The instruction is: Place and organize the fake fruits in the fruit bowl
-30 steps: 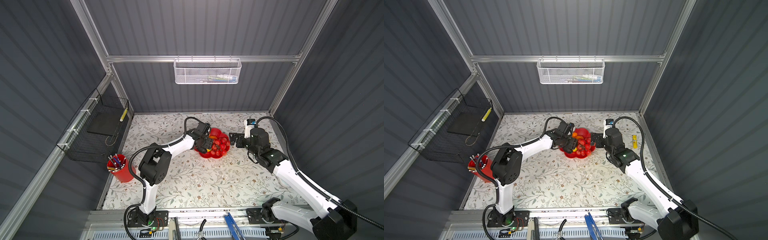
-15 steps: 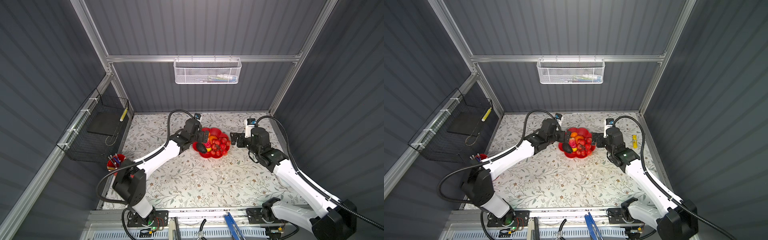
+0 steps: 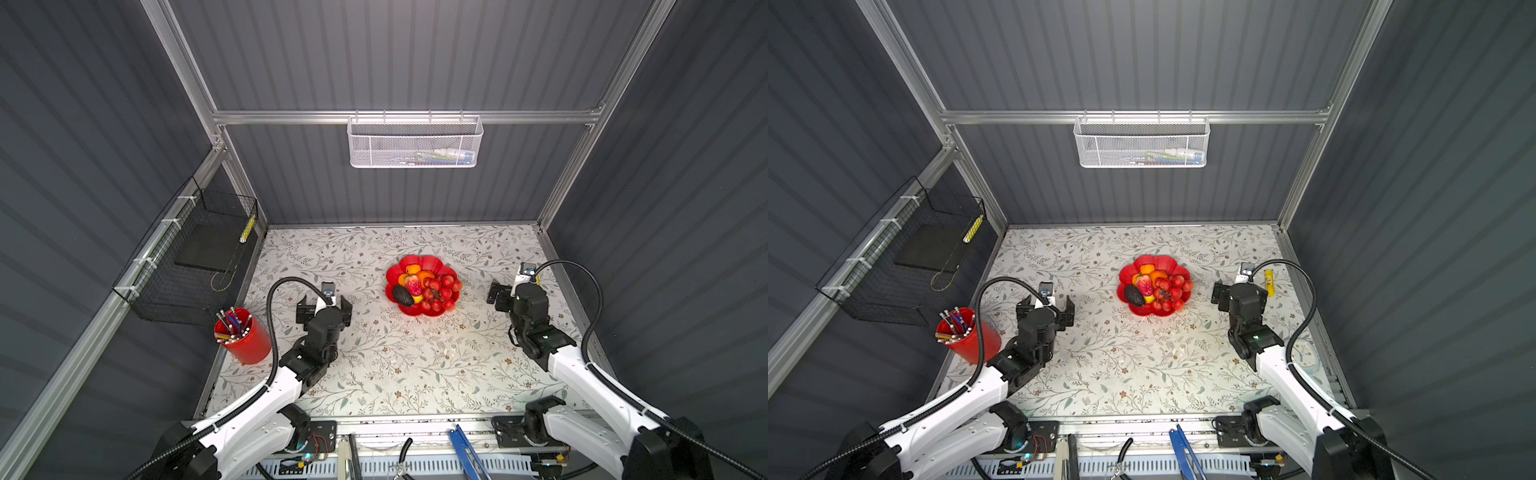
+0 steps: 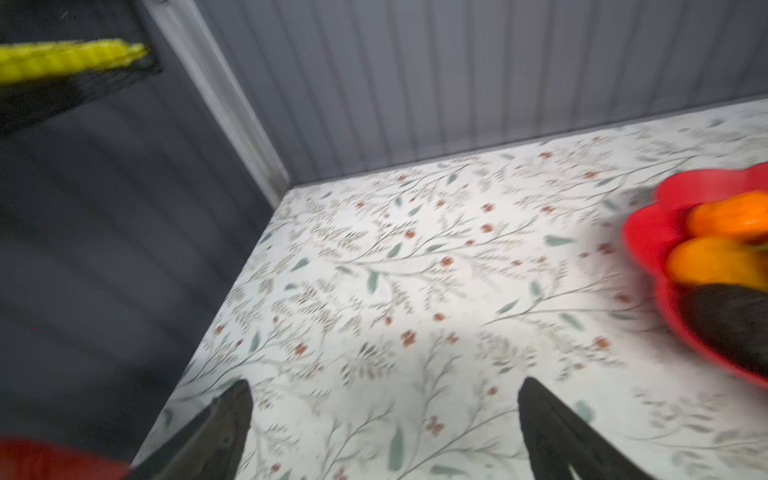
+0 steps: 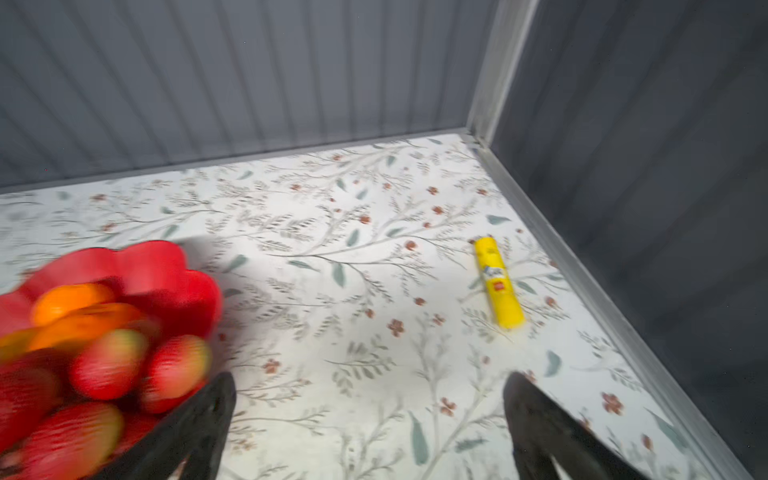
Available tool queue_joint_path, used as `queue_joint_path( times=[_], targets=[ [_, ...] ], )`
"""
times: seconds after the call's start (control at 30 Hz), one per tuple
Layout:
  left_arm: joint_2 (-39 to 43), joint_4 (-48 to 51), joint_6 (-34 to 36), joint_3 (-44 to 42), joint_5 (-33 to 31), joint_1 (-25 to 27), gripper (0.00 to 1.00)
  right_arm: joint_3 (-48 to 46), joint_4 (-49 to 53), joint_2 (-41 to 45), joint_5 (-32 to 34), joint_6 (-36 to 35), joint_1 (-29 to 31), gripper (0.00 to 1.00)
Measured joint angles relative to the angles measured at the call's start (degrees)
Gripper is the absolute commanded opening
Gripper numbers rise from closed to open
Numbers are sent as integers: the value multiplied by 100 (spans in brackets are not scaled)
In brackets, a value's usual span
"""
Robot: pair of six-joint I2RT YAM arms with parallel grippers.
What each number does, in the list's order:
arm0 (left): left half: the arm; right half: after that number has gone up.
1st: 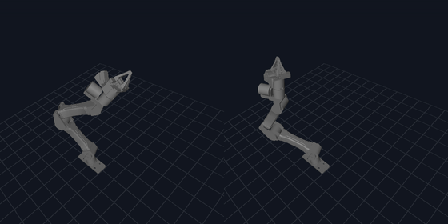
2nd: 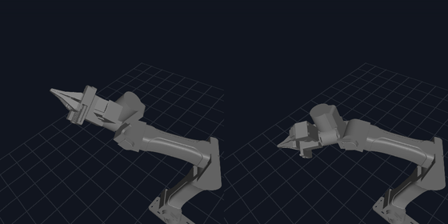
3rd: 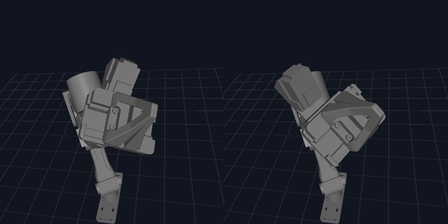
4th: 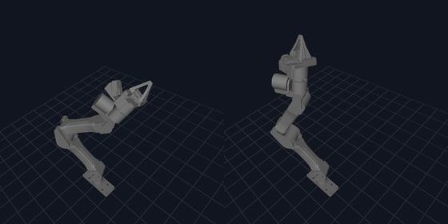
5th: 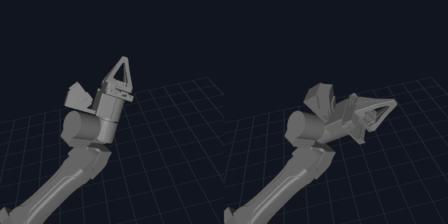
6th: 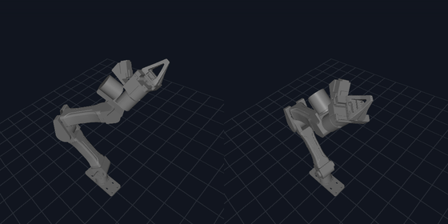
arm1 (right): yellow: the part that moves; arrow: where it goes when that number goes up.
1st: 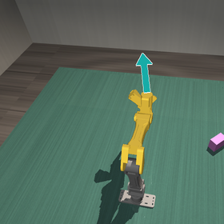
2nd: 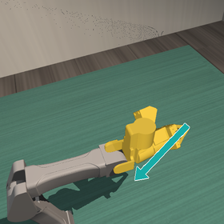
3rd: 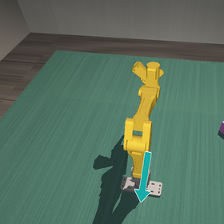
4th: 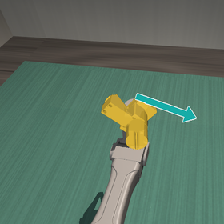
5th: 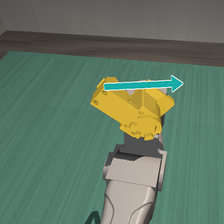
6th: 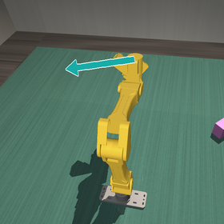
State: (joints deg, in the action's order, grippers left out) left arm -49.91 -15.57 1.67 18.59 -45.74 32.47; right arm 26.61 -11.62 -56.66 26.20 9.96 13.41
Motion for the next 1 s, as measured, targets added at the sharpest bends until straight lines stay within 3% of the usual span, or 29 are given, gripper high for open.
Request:
queue_joint_path(
  times=[0.17, 0.43, 0.6, 0.73, 1.0],
  targets=[
    [-184, -699, 61, -625, 232, -1047, 100, -450, -1102, -581, 83, -256, -533, 99],
    [-2863, -2225, -17, -304, 1250, -2227, 100, -743, -3265, -2341, -553, -728, -1023, 99],
    [-3912, -2848, -238, 361, 1982, -2745, 100, -704, -3539, -2450, -1185, -796, -1211, 99],
    [-4658, -3239, -286, 848, 2472, -2905, 100, -647, -3683, -2463, -1714, -791, -1397, 99],
    [-4741, -3536, -343, 791, 2697, -2881, 100, -826, -4223, -2647, -2166, -780, -1523, 99]
  ],
)
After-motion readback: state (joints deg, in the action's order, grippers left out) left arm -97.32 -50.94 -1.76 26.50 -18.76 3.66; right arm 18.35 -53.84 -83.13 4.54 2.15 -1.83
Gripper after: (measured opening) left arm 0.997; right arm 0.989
